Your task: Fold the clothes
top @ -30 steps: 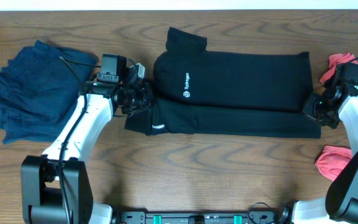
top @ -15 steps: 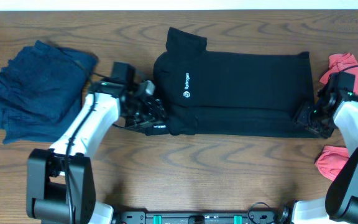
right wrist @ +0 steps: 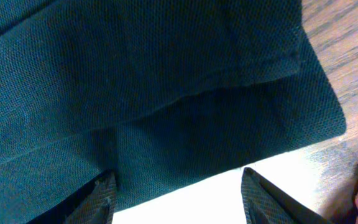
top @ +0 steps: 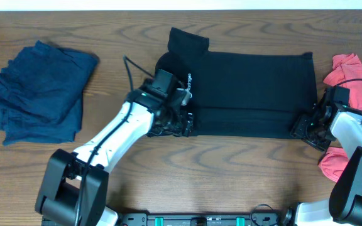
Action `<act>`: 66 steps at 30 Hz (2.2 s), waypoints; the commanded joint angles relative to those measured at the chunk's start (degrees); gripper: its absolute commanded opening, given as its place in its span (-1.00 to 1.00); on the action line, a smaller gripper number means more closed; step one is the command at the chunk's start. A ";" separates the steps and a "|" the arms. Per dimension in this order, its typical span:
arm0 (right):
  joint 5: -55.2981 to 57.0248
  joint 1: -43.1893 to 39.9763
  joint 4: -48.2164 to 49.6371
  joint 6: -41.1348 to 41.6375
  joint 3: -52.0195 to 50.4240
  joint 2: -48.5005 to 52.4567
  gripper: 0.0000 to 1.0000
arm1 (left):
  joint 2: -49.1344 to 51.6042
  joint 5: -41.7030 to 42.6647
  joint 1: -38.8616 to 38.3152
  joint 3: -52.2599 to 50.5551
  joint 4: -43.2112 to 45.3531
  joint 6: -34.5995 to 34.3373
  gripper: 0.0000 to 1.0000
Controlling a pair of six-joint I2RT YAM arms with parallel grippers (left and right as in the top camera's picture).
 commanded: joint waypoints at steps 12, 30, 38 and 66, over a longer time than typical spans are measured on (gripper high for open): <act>0.26 0.44 -0.33 -0.17 -0.26 -1.07 0.25 | 8.39 -13.29 -7.80 0.35 7.45 2.73 -0.21; 0.26 0.44 -0.50 -0.17 -0.26 -1.07 0.25 | 6.78 -18.40 -5.75 7.32 10.51 2.73 -0.57; 0.35 0.44 -0.87 -1.51 -0.26 -1.07 0.24 | 5.64 -24.15 -3.98 7.28 4.76 2.58 0.38; 2.19 0.44 -2.49 -1.66 -0.26 -1.07 0.23 | 7.87 -15.65 11.06 3.89 2.45 -5.73 -0.57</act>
